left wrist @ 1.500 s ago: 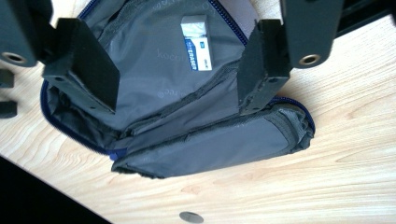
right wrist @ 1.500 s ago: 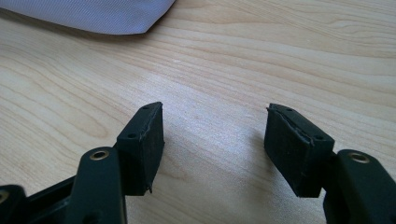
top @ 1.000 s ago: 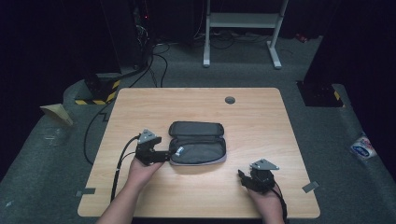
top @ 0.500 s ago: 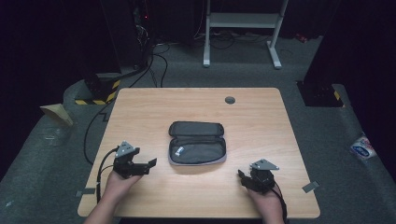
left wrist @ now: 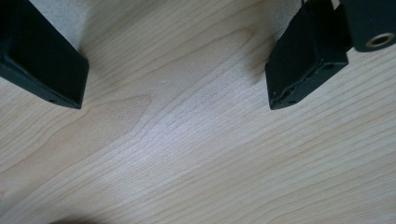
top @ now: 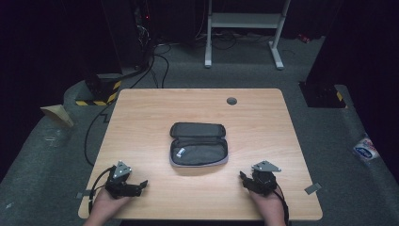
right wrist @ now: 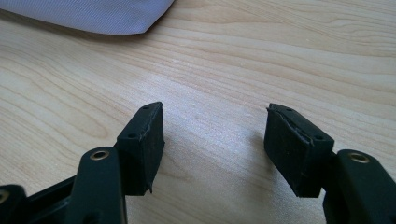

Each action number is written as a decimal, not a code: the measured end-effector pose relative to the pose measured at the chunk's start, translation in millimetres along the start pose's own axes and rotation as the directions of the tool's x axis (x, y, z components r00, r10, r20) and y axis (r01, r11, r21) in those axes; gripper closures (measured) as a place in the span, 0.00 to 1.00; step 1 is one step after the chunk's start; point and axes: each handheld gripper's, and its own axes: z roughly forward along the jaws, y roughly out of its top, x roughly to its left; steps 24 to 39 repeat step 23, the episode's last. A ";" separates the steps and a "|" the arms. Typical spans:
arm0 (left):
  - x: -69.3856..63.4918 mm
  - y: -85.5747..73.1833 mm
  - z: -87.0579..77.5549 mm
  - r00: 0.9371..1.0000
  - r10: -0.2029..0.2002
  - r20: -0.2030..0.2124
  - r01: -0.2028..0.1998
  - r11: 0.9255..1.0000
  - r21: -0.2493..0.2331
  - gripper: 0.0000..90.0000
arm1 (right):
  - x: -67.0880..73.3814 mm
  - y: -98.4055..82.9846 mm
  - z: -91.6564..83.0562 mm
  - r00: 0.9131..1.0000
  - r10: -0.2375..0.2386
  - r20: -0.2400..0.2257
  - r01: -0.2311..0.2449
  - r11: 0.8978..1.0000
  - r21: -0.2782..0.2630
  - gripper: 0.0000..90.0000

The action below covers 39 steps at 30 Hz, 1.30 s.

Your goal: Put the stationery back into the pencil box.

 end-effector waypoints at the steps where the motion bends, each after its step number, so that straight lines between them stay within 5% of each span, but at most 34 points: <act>1: -0.5 -0.5 0.0 1.000 0.004 0.002 -0.004 1.000 -0.007 0.07 | 0.2 -0.2 0.0 1.000 0.001 0.001 -0.001 1.000 0.000 0.42; 11: 0.6 -0.3 -0.9 1.000 0.012 0.010 -0.011 1.000 -0.017 0.14 | 0.4 -0.2 -0.1 1.000 0.003 0.002 -0.003 1.000 0.000 0.42; 39: 0.8 -0.3 -0.7 1.000 0.012 0.008 -0.012 1.000 -0.019 0.15 | 0.8 -0.1 0.0 1.000 0.005 0.005 -0.005 1.000 0.000 0.42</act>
